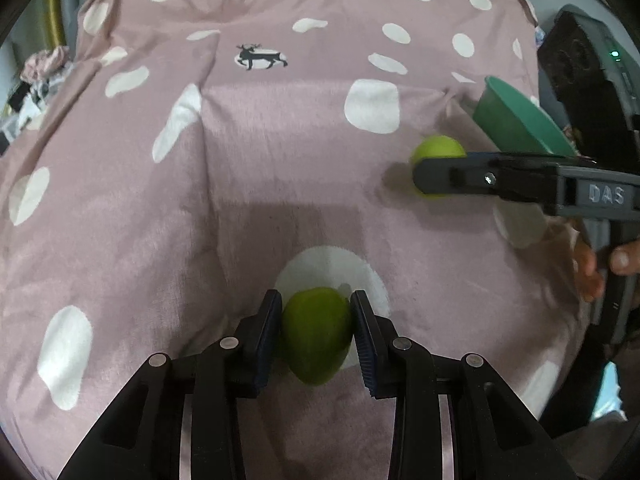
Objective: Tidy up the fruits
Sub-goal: 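Carry both green fruits over the green bowl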
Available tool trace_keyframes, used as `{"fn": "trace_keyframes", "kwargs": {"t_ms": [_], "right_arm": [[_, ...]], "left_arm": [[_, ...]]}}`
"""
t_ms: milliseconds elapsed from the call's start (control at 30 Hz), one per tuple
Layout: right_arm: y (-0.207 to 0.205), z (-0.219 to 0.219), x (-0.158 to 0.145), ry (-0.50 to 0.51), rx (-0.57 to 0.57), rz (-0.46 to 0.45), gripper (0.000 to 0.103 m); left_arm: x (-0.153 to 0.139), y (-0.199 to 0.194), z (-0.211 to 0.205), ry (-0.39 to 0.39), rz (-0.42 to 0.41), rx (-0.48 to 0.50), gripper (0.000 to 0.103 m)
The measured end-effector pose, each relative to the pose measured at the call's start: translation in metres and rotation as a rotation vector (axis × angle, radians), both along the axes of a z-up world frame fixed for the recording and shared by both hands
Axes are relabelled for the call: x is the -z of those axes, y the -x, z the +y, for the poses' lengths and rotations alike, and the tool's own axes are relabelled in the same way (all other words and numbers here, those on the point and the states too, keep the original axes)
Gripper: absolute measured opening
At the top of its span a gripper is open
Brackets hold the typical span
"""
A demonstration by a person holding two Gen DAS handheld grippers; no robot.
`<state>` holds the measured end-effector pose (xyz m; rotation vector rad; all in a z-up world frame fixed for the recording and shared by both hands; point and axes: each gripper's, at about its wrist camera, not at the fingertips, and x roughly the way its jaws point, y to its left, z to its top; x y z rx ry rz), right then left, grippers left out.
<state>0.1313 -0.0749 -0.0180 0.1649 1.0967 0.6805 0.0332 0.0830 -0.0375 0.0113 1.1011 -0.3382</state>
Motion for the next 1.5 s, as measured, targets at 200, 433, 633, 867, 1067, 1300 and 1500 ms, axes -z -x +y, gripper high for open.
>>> {"fn": "trace_keyframes", "kwargs": {"t_ms": [200,433,633,867,1067,1300,1500], "right_arm": [[0.012,-0.006,0.002,0.011,-0.001,0.001,0.052],[0.024,-0.019,0.005,0.005,0.021,0.008,0.052],[0.035,-0.025,0.001,0.001,0.030,-0.007,0.052],[0.052,-0.034,-0.006,0.000,0.034,-0.031,0.052],[0.067,-0.043,-0.018,0.005,0.045,-0.064,0.052],[0.083,-0.056,-0.033,0.003,0.067,-0.112,0.052],[0.093,-0.068,-0.050,-0.008,0.093,-0.159,0.052]], "left_arm": [[0.001,0.004,-0.004,0.005,-0.030,-0.046,0.034],[-0.005,0.010,0.000,0.111,-0.036,-0.117,0.034],[-0.013,0.014,-0.007,0.148,-0.042,-0.140,0.034],[-0.026,0.021,-0.017,0.135,-0.075,-0.154,0.034],[-0.039,0.027,-0.025,0.126,-0.109,-0.155,0.034],[-0.057,0.036,-0.037,0.093,-0.161,-0.147,0.034],[-0.071,0.040,-0.053,0.080,-0.203,-0.117,0.034]]}}
